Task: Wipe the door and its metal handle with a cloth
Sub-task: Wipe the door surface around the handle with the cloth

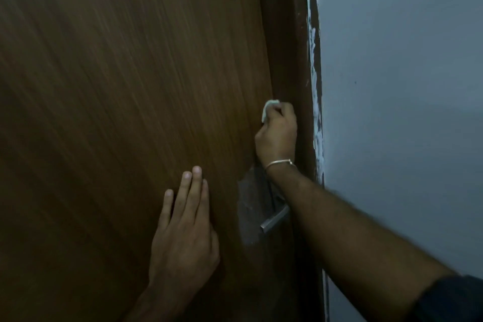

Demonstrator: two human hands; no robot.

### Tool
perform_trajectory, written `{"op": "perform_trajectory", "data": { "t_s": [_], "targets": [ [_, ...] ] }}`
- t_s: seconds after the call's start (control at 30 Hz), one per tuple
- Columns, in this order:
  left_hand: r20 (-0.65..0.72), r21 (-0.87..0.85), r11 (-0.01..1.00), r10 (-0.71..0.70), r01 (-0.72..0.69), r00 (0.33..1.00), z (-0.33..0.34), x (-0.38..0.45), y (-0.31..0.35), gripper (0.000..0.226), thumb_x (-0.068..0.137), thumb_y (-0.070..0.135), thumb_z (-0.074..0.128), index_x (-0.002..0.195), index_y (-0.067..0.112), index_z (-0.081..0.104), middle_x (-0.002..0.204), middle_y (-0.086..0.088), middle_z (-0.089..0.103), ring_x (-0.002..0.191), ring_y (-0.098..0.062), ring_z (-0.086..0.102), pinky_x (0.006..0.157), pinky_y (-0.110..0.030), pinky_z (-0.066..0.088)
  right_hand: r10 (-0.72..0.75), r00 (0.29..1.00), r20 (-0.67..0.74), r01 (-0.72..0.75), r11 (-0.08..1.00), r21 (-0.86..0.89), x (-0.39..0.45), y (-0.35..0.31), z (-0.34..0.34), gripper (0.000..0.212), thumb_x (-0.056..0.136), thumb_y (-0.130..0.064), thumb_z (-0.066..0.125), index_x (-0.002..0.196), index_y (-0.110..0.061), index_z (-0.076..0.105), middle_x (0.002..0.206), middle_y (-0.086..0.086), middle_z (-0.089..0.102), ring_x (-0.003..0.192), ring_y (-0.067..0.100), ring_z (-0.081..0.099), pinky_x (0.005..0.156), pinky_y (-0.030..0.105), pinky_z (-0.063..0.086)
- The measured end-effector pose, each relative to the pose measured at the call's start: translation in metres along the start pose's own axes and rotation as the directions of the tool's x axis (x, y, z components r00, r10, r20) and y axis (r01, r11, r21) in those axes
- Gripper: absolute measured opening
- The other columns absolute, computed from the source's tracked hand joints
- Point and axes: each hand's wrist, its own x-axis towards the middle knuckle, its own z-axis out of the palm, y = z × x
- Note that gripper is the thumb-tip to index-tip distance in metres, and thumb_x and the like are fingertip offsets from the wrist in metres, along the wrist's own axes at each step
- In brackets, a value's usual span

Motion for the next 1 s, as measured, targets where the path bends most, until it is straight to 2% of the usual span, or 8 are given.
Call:
{"op": "perform_trajectory", "data": {
  "t_s": [0.17, 0.3, 0.53, 0.6, 0.7, 0.8, 0.87, 1.0],
  "targets": [
    [0.025, 0.012, 1.0, -0.01, 0.01, 1.0, 0.007, 0.002, 0.0, 0.083, 0.09, 0.042, 0.044, 0.153, 0.013, -0.003, 0.164, -0.006, -0.018, 0.151, -0.021, -0.019, 0.12, -0.046, -0.003, -0.036, 0.991, 0.127, 0.047, 0.995, -0.083, -0.042, 0.045, 0.001, 0.037, 0.091, 0.0, 0.058, 0.128, -0.003, 0.058, 0.133, 0.012, 0.052, 0.121, 0.024, 0.052, 0.106, 0.034, 0.045],
    [0.032, 0.019, 0.999, -0.026, 0.026, 0.999, 0.004, 0.0, 0.0, 0.084, 0.09, 0.039, 0.049, 0.153, 0.011, 0.001, 0.165, -0.008, -0.014, 0.151, -0.022, -0.014, 0.121, -0.047, -0.001, 0.11, 0.975, 0.19, -0.082, 0.985, -0.153, -0.066, 0.066, 0.001, 0.029, 0.092, -0.002, 0.058, 0.12, -0.002, 0.063, 0.123, 0.012, 0.056, 0.11, 0.025, 0.058, 0.099, 0.027, 0.046],
    [0.042, -0.053, 0.996, -0.076, 0.078, 0.996, -0.002, 0.001, 0.01, 0.079, 0.093, 0.042, 0.034, 0.156, 0.015, -0.005, 0.161, -0.003, -0.031, 0.146, -0.017, -0.032, 0.12, -0.045, -0.012, -0.015, 0.995, 0.094, 0.0, 0.987, 0.163, -0.022, 0.021, -0.016, 0.031, 0.091, 0.004, 0.058, 0.121, 0.001, 0.064, 0.125, 0.012, 0.064, 0.113, 0.019, 0.059, 0.098, 0.015, 0.044],
    [0.033, -0.096, 0.993, -0.065, 0.068, 0.997, -0.008, 0.003, 0.01, 0.076, 0.093, 0.043, 0.034, 0.157, 0.019, 0.001, 0.164, -0.001, -0.023, 0.149, -0.016, -0.026, 0.121, -0.044, -0.008, 0.155, 0.982, 0.108, -0.181, 0.937, 0.3, -0.025, 0.013, -0.031, 0.029, 0.091, 0.001, 0.059, 0.119, -0.006, 0.067, 0.121, 0.005, 0.066, 0.107, 0.009, 0.06, 0.084, 0.0, 0.042],
    [-0.06, -0.296, 0.952, -0.102, 0.08, 0.993, -0.019, 0.005, 0.014, 0.064, 0.095, 0.04, 0.043, 0.155, 0.026, 0.025, 0.165, 0.003, 0.018, 0.151, -0.014, 0.009, 0.119, -0.038, 0.012, 0.381, 0.872, 0.306, -0.487, 0.741, 0.463, -0.07, 0.003, -0.053, 0.025, 0.089, -0.004, 0.064, 0.108, -0.02, 0.071, 0.106, -0.013, 0.067, 0.09, -0.003, 0.064, 0.064, -0.001, 0.046],
    [-0.102, -0.458, 0.874, -0.232, 0.161, 0.967, -0.035, -0.002, 0.016, 0.033, 0.093, 0.033, 0.053, 0.126, 0.027, 0.053, 0.13, 0.003, 0.053, 0.12, -0.018, 0.041, 0.096, -0.034, 0.035, 0.415, 0.766, 0.49, -0.638, 0.582, 0.505, -0.122, -0.012, -0.07, 0.025, 0.086, 0.001, 0.066, 0.096, -0.021, 0.072, 0.095, -0.011, 0.071, 0.081, -0.007, 0.067, 0.062, 0.007, 0.052],
    [-0.152, -0.393, 0.913, -0.178, 0.106, 0.972, -0.041, -0.007, 0.015, 0.008, 0.089, 0.022, 0.056, 0.091, 0.026, 0.05, 0.1, 0.001, 0.053, 0.097, -0.021, 0.048, 0.08, -0.033, 0.035, 0.433, 0.746, 0.506, -0.664, 0.541, 0.517, -0.14, -0.017, -0.079, 0.025, 0.084, 0.006, 0.066, 0.096, -0.016, 0.07, 0.092, -0.007, 0.072, 0.077, -0.003, 0.069, 0.065, 0.012, 0.055],
    [-0.118, -0.349, 0.932, -0.148, 0.099, 0.982, -0.054, 0.002, 0.009, 0.032, 0.086, 0.014, 0.055, 0.067, 0.026, 0.031, 0.074, 0.008, 0.04, 0.081, -0.02, 0.052, 0.073, -0.03, 0.032, 0.429, 0.716, 0.551, -0.692, 0.54, 0.479, -0.152, -0.021, -0.092, 0.025, 0.085, 0.005, 0.066, 0.099, -0.015, 0.069, 0.095, -0.003, 0.072, 0.079, -0.001, 0.07, 0.064, 0.013, 0.055]
  ]
}}
